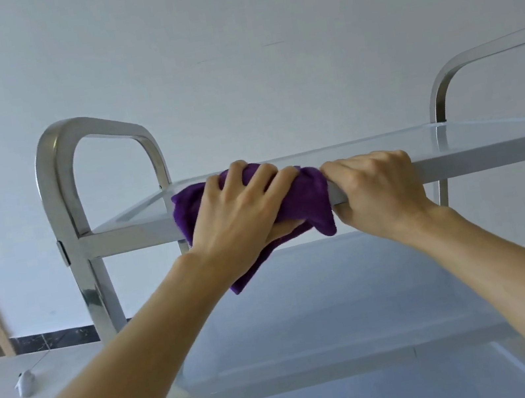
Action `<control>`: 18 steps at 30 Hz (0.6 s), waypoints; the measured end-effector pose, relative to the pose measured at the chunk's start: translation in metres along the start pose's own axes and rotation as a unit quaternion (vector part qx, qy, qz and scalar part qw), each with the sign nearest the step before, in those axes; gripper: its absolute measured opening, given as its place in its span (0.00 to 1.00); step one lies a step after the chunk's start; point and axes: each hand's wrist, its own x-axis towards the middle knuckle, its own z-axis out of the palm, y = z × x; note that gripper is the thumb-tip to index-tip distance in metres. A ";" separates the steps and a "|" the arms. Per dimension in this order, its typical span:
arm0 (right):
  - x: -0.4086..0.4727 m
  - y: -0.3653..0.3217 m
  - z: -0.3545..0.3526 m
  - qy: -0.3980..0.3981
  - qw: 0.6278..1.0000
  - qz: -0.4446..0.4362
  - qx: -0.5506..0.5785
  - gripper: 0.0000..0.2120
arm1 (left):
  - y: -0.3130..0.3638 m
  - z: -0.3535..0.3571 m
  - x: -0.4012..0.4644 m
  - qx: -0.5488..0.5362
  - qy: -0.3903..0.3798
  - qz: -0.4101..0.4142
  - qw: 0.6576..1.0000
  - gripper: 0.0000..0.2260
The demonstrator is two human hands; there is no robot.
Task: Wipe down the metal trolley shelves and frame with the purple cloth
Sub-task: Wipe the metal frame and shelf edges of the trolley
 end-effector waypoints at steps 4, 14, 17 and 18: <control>-0.002 0.007 0.001 -0.008 1.000 -0.001 0.011 0.14 | -0.031 -0.001 -0.019 -0.017 0.015 0.034 0.999 0.23; -0.007 -0.005 -0.003 -0.037 0.998 -0.053 0.023 0.19 | -0.110 -0.024 -0.087 -0.213 0.016 -0.075 0.974 0.15; -0.019 -0.019 -0.001 -0.015 0.997 -0.059 0.040 0.25 | -0.095 -0.023 -0.097 -0.231 0.075 -0.088 0.966 0.14; -0.024 -0.025 0.000 0.000 0.997 -0.059 0.040 0.25 | -0.089 -0.021 -0.101 -0.220 0.092 -0.082 0.968 0.14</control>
